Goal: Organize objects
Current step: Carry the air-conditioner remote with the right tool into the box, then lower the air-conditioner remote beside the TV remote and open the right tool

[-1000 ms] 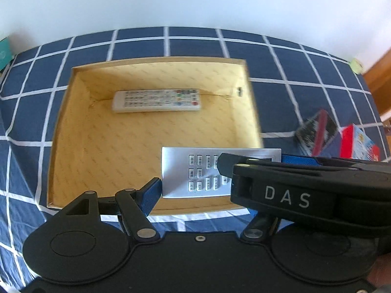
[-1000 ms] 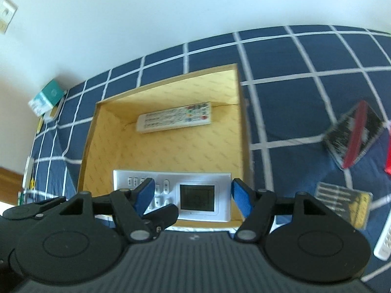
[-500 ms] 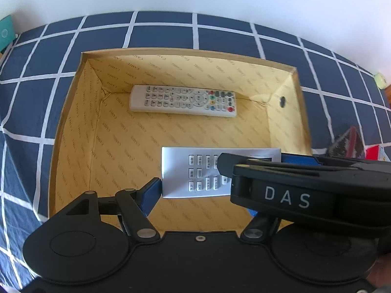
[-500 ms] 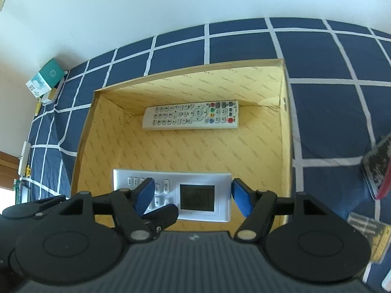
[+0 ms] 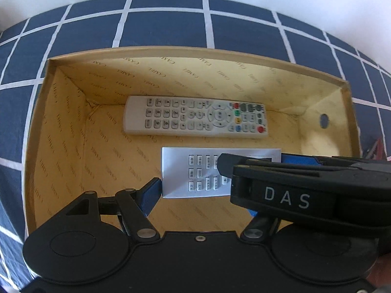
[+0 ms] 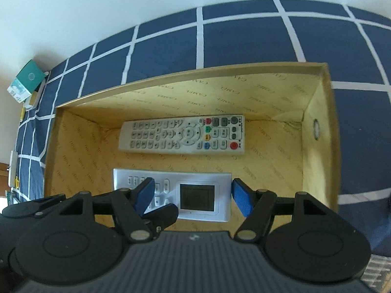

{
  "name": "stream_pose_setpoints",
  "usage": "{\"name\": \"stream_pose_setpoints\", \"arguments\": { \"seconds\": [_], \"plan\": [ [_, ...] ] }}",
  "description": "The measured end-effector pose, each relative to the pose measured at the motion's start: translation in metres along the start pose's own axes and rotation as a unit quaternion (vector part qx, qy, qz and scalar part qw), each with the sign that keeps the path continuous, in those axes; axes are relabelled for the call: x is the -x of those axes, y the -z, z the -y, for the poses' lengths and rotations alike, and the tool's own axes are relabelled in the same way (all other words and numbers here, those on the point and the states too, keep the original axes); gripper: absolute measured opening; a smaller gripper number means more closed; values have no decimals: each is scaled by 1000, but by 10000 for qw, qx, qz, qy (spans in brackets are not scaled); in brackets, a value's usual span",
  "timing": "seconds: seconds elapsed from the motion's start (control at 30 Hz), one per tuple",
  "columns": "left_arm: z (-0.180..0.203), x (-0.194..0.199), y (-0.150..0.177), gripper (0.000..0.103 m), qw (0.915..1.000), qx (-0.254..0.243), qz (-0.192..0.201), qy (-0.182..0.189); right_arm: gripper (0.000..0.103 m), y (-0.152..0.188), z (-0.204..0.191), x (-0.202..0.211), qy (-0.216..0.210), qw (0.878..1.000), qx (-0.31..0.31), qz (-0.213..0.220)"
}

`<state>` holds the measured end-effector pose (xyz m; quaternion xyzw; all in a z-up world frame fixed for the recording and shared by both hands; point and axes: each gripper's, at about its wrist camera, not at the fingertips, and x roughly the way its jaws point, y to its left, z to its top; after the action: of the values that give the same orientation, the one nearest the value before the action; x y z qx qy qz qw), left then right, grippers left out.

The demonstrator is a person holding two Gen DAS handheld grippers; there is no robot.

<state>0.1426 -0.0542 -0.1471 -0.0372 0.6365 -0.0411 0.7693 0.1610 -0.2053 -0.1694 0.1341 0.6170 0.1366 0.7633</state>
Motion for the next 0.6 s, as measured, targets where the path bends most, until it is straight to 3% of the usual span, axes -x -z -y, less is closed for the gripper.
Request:
{"name": "stream_pose_setpoints", "arguments": {
  "seconds": [0.6],
  "plan": [
    [-21, -31, -14, 69, 9998, 31, -164, 124, 69, -16, 1, -39, 111, 9997, -94, -200]
  ]
}}
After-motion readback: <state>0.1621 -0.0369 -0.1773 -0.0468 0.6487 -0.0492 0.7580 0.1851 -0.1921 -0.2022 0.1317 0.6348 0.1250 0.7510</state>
